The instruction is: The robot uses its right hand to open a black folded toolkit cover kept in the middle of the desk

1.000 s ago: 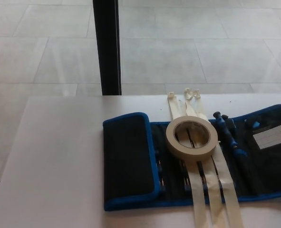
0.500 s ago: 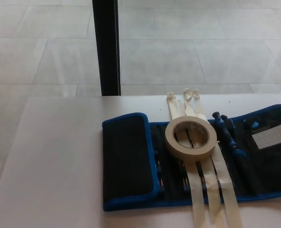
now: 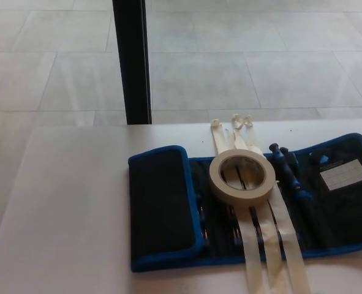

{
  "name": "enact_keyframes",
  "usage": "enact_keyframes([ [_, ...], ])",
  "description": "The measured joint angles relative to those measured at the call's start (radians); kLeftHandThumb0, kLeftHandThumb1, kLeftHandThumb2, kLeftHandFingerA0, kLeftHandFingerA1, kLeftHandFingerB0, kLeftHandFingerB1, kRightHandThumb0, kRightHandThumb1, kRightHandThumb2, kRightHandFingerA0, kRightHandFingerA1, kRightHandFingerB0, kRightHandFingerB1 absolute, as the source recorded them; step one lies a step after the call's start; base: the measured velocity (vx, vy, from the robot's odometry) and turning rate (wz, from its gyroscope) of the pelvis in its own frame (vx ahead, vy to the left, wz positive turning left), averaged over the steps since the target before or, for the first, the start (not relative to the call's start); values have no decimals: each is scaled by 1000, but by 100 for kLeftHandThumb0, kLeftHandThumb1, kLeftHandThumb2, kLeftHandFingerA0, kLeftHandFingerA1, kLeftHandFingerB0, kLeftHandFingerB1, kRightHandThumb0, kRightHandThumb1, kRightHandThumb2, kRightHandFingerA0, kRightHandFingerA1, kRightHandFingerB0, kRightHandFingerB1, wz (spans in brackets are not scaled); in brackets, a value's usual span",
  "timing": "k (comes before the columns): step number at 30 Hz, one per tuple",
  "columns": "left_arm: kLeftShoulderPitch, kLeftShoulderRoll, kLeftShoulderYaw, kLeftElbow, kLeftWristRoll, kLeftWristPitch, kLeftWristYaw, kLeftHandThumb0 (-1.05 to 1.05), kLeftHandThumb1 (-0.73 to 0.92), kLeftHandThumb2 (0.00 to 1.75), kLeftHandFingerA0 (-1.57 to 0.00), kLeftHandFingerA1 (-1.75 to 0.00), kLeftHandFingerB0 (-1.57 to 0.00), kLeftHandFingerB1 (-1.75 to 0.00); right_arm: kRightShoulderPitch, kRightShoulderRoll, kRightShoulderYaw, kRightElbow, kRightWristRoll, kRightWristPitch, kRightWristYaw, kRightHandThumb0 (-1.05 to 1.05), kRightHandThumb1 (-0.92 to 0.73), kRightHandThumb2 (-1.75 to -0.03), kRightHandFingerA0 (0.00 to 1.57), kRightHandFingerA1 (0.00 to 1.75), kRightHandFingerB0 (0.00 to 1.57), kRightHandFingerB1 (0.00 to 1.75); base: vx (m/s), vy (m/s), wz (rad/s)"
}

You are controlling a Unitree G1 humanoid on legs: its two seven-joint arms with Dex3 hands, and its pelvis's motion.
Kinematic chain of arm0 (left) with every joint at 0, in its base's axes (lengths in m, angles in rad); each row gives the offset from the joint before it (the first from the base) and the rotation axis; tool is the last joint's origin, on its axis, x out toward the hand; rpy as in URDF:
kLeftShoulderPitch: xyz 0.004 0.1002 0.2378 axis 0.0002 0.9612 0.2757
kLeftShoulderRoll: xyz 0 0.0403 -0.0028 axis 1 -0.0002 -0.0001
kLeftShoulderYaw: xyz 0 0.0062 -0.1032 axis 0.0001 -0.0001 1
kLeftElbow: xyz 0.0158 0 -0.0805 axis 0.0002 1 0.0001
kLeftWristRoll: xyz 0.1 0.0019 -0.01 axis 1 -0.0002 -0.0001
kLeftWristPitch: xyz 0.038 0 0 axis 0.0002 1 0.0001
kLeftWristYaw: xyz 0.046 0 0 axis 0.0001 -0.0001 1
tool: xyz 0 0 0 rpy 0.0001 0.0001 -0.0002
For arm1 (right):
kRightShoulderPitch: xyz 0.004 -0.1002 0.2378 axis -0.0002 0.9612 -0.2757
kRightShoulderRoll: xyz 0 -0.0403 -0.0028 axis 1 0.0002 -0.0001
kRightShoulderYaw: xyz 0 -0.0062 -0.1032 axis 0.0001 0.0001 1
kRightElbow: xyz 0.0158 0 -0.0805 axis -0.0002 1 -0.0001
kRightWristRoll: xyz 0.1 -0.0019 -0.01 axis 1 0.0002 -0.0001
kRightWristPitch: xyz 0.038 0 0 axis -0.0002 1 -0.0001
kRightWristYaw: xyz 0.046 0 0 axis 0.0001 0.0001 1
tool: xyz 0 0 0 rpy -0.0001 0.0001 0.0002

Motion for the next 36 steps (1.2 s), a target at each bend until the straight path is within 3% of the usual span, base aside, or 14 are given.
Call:
enact_keyframes([
  [8, 4, 24, 23, 12, -18, -3, -6, -105, 34, 114, -66, -135, -59, -148, 81, 128, 94, -59, 78, -45, 89, -48, -58, -56, 87, 88, 52, 54, 0, 0, 0],
  [10, 4, 27, 25, 17, -22, -6, -6, -105, 31, 128, -63, -139, -66, -139, 112, 149, 161, -72, 71, -70, 91, -47, -58, -58, 63, 82, 58, 51, 0, 0, 0],
  [17, 9, 29, 20, 27, -24, -12, -4, -105, 37, 118, -59, -142, -64, -147, 205, 175, 372, -70, 25, -144, 54, -45, -55, -57, 75, 117, 58, 53, 0, 0, 0],
  [18, 10, 30, 20, 29, -24, -13, -3, -105, 37, 119, -56, -142, -61, -148, 213, 176, 389, -69, 23, -149, 52, -49, -49, -59, 86, 164, 58, 56, 0, 0, 0],
  [21, 14, 32, 17, 32, -24, -13, -2, -105, 39, 117, -57, -143, -62, -150, 223, 176, 427, -48, 19, -164, 46, -50, -46, -59, 97, 165, 57, 59, 0, 0, 0],
  [22, 16, 32, 16, 32, -24, -14, -2, -105, 38, 120, -51, -146, -55, -150, 223, 176, 433, -36, 20, -168, 46, -46, -50, -55, 113, 159, 53, 55, 0, 0, 0],
  [23, 17, 32, 14, 32, -24, -14, -1, -105, 36, 122, -51, -146, -55, -152, 226, 176, 440, -32, 21, -172, 50, -44, -51, -55, 101, 141, 53, 52, 0, 0, 0],
  [24, 17, 32, 14, 32, -24, -13, 2, -105, 36, 124, -52, -150, -54, -155, 233, 176, 447, -33, 23, -175, 58, -50, -37, -84, 98, 115, 46, 62, 0, 0, 0],
  [25, 17, 32, 16, 32, -25, -13, 3, -105, 36, 124, -52, -150, -54, -155, 237, 176, 450, -33, 25, -179, 65, -50, -37, -84, 98, 115, 46, 62, 0, 0, 0],
  [26, 17, 32, 17, 32, -28, -13, 4, -105, 33, 129, -54, -156, -41, -148, 242, 176, 454, -34, 28, -186, 76, -43, -49, -54, 86, 86, 61, 52, 0, 0, 0],
  [29, 17, 32, 19, 35, -31, -13, 13, -103, 27, 137, -60, -142, -34, -120, 247, 176, 463, -37, 37, -206, 100, -45, -48, -55, 104, 126, 66, 54, 0, 0, 0],
  [34, 18, 32, 20, 36, -37, -11, 17, -105, 26, 141, -59, -142, -33, -120, 247, 176, 472, -36, 50, -233, 121, -44, -48, -54, 78, 90, 68, 54, 0, 0, 0],
  [35, 19, 32, 21, 36, -39, -11, 17, -103, 14, 142, -58, -157, -38, -150, 246, 176, 474, -35, 51, -239, 124, -48, -51, -55, 78, 86, 66, 53, 0, 0, 0],
  [36, 20, 32, 21, 36, -40, -11, 17, -103, 14, 142, -58, -157, -38, -150, 246, 176, 479, -35, 51, -243, 125, -48, -51, -55, 78, 86, 66, 53, 0, 0, 0],
])
